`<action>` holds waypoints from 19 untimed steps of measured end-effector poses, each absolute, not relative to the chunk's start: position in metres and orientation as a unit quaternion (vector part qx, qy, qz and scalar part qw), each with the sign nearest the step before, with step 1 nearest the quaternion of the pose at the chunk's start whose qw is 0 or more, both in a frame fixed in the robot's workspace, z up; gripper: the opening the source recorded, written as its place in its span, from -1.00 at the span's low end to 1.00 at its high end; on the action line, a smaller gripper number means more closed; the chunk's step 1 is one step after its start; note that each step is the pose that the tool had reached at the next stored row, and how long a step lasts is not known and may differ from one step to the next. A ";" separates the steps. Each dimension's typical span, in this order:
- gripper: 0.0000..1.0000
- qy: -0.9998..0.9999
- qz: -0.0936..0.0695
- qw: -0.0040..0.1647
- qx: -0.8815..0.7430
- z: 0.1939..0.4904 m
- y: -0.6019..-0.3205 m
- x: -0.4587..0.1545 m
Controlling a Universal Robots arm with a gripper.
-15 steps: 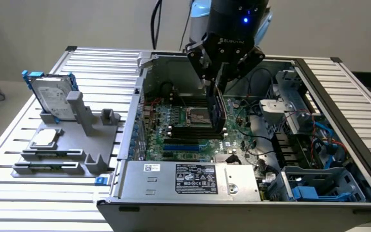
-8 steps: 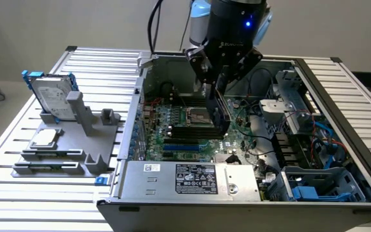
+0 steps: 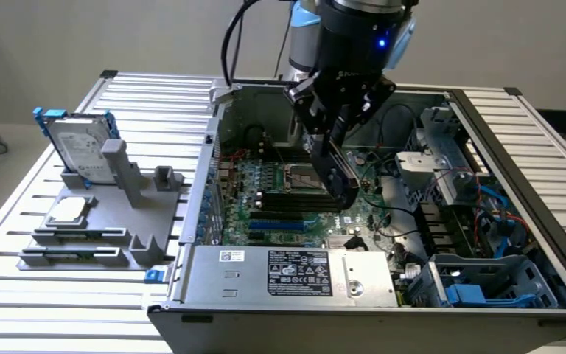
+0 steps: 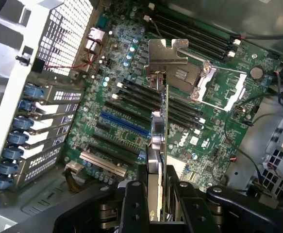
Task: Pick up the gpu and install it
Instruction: 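Insert the gpu into the slot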
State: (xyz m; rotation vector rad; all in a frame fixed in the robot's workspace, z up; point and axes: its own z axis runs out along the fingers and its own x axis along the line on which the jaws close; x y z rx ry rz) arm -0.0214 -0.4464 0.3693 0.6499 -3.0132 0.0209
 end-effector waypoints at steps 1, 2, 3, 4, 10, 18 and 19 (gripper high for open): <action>-0.48 -0.975 0.007 0.029 0.220 0.368 -0.446 -0.021; -0.48 -0.973 0.007 0.029 0.229 0.367 -0.446 -0.021; -0.48 -0.971 0.008 0.029 0.238 0.367 -0.446 -0.021; -0.48 -0.969 0.008 0.029 0.246 0.366 -0.446 -0.021; -0.48 -0.954 0.009 0.029 0.299 0.361 -0.446 -0.021; -0.48 -0.931 0.010 0.028 0.363 0.361 -0.446 -0.021; -0.48 -0.929 0.010 0.027 0.370 0.361 -0.446 -0.021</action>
